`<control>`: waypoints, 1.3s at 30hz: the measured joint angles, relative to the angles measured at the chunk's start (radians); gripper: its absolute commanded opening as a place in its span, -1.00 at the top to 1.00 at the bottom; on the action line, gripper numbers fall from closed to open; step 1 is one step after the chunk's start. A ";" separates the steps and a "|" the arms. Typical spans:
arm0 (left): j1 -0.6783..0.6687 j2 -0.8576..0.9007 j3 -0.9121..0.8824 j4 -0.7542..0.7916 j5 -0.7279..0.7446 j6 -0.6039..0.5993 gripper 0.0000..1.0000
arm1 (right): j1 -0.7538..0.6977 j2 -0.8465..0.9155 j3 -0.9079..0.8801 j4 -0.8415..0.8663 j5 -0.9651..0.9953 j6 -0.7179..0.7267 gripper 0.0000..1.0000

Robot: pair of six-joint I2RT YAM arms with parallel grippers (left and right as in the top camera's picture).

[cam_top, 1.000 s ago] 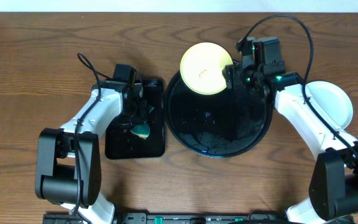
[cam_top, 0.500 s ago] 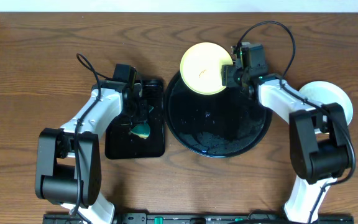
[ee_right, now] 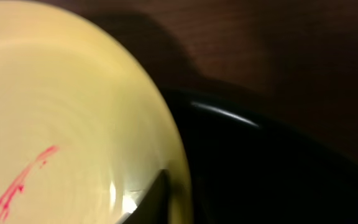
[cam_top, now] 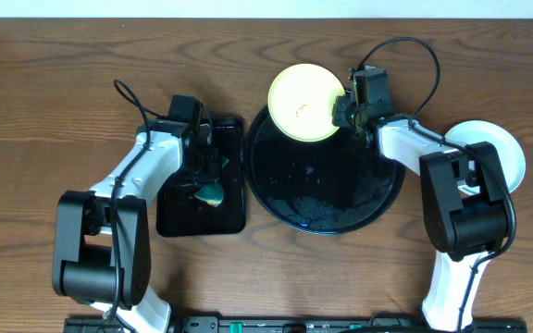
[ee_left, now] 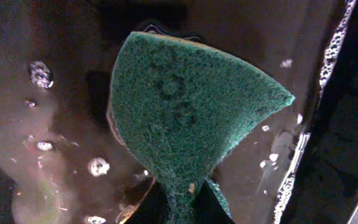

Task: Clean dirty plates on tray and stack at the side
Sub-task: 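Pull yellow plate to center of round tray with right gripper, then lift green sponge from black tray with left gripper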

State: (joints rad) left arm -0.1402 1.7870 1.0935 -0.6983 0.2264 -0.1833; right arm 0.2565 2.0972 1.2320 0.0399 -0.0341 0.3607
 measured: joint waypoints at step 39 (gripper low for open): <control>0.005 -0.380 -0.011 0.132 -0.076 -0.040 0.86 | 0.014 -0.254 -0.110 -0.676 -0.023 0.002 0.98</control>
State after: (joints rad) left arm -0.1356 1.4071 1.0821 -0.5667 0.1509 -0.2230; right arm 0.2707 1.8427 1.1221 -0.6361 -0.0566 0.3626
